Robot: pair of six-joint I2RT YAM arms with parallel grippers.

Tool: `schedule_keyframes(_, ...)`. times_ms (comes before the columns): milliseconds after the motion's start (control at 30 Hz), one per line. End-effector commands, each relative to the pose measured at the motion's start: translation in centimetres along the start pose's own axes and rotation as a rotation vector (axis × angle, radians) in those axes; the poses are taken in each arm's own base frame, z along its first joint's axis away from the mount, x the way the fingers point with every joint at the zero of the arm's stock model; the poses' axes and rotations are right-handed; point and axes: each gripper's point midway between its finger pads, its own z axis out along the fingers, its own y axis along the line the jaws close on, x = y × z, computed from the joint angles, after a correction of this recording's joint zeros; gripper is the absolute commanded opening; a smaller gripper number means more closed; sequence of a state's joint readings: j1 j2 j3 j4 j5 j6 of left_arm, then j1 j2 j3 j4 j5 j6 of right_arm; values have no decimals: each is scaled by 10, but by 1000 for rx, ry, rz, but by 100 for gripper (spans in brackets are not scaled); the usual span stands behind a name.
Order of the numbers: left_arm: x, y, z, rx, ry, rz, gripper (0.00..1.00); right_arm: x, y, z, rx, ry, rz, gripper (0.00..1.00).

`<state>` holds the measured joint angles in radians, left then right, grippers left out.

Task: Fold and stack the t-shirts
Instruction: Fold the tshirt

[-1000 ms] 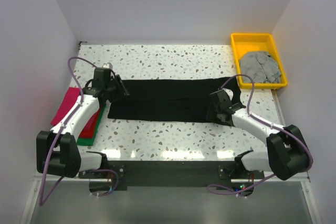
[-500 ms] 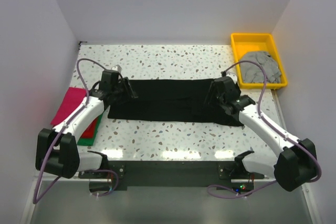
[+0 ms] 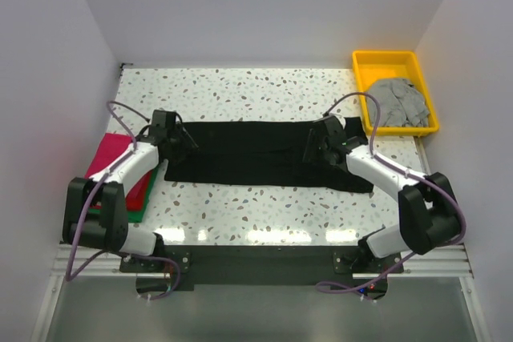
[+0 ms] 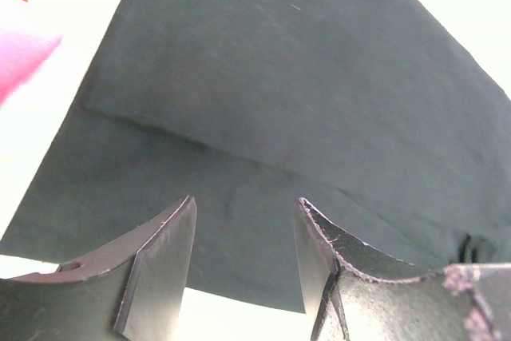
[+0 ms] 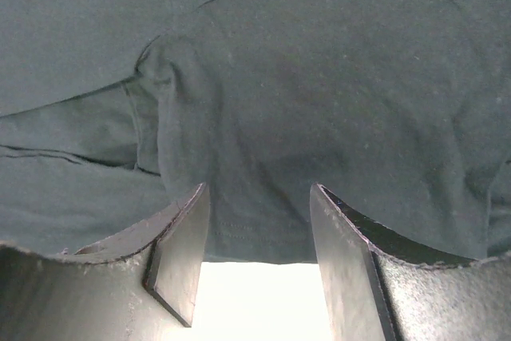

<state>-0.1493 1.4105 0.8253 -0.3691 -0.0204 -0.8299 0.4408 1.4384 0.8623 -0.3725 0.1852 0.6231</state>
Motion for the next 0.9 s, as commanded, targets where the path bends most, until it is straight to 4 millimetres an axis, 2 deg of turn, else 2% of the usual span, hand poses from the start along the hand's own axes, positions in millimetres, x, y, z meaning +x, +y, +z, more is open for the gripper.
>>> schedule_keyframes(0, -22, -16, 11, 50, -43, -19, 57, -14, 10, 4, -34, -39, -6, 57)
schedule_keyframes(67, -21, -24, 19, 65, -18, 4, 56, -16, 7, 8, -28, -38, 11, 57)
schedule_keyframes(167, -7, -30, 31, 45, 14, 53, 54, -18, 0, 15, -12, -38, 29, 57)
schedule_keyframes(200, 3, -36, 32, 48, 24, 80, 53, -18, -2, 18, -5, -37, 32, 57)
schedule_keyframes(300, 19, -37, 40, 10, 17, 132, 46, -17, -9, 27, 6, -24, 46, 57)
schedule_keyframes(400, 35, -33, 47, -47, 18, 189, 41, -14, -14, 36, 23, -10, 44, 57)
schedule_keyframes(533, 56, -15, 53, -151, 10, 251, 34, -6, -17, 48, 38, 24, 32, 57)
schedule_keyframes(567, 69, -5, 52, -186, 28, 264, 33, -3, -16, 53, 41, 42, 26, 57)
schedule_keyframes(633, 77, 6, 50, -220, 28, 274, 31, -3, -16, 57, 43, 51, 15, 57)
schedule_keyframes(667, 89, 14, 47, -233, 43, 287, 31, -3, -14, 61, 44, 65, 11, 57)
schedule_keyframes(733, 97, 17, 37, -217, 36, 291, 31, -5, -13, 64, 50, 72, -4, 57)
schedule_keyframes(767, 110, 27, 31, -227, 54, 303, 31, -13, -9, 64, 49, 66, -11, 57)
schedule_keyframes(833, 122, 34, 18, -210, 62, 312, 31, -14, -9, 71, 68, 86, -40, 57)
schedule_keyframes(867, 130, 33, 13, -198, 70, 318, 31, -26, -1, 72, 57, 68, -46, 57)
